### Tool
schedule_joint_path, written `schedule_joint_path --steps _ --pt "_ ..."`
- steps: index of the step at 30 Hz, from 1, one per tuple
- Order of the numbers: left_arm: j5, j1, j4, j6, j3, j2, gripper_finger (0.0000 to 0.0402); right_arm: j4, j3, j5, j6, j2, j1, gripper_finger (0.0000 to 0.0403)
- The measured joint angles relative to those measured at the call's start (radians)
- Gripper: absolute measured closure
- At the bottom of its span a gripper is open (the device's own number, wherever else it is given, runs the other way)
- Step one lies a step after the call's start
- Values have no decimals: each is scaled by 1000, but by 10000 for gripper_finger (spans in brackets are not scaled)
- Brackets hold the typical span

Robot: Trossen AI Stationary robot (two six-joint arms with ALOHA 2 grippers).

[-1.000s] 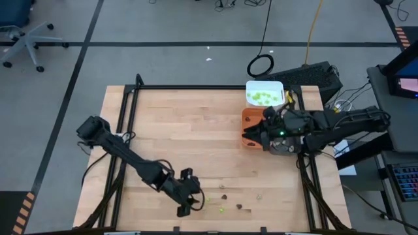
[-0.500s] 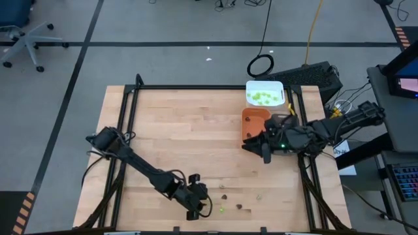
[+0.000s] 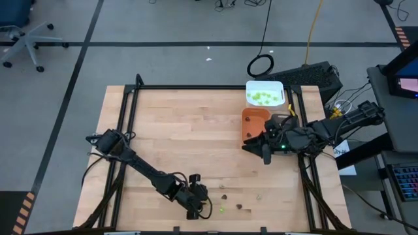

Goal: Sort Halloween decoration
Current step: Put the green spider toy into the white bin

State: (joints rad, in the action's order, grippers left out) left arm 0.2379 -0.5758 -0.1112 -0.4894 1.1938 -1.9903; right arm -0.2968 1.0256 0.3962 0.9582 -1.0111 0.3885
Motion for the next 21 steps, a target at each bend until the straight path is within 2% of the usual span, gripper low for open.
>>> schedule_joint_path --steps 7,21 --pt "3 8 9 0 0 -20 242 -31 0 -1 -1 0 0 236" --pt "-41 11 50 -28 2 -62 380 -60 0 -3 -32 3 0 236"
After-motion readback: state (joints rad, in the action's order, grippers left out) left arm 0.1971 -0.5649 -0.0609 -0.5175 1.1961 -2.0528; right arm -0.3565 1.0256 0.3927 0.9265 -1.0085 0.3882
